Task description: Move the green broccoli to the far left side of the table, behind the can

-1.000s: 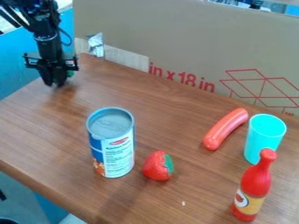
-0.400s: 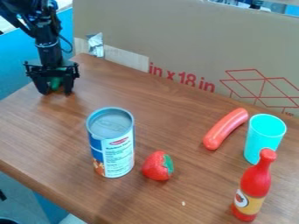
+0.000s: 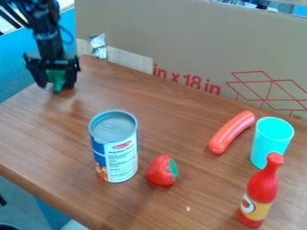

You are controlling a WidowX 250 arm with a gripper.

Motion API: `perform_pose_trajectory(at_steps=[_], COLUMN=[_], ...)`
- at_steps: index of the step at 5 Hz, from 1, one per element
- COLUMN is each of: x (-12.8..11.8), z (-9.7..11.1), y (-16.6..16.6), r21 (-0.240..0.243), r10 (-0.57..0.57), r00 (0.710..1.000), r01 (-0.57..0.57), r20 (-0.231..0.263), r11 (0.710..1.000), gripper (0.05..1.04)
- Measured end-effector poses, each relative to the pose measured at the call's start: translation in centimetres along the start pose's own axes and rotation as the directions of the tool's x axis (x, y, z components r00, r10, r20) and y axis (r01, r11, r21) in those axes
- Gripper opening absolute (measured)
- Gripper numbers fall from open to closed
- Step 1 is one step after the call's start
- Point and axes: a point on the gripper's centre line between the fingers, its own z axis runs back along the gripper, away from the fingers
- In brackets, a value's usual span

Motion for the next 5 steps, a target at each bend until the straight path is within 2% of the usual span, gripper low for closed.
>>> perform_pose_trajectory(at_steps=[1, 2, 3, 5], x=[-0.8, -1.8, -3.0, -4.9], z=[2.2, 5.2, 6.3, 6.8], y=[-1.5, -3.2, -6.1, -11.3], r21=[0.022, -0.022, -0.080, -0.141], r10=[-0.101, -0.238, -0.339, -0.502], r00=[0.995, 0.971, 0.941, 0.865], r01=[0.101, 0.238, 0.339, 0.498], r20=[0.003, 0.016, 0.008, 0.009], r11=[0.995, 0.971, 0.938, 0.855], gripper=[1.001, 1.001, 1.001, 1.001])
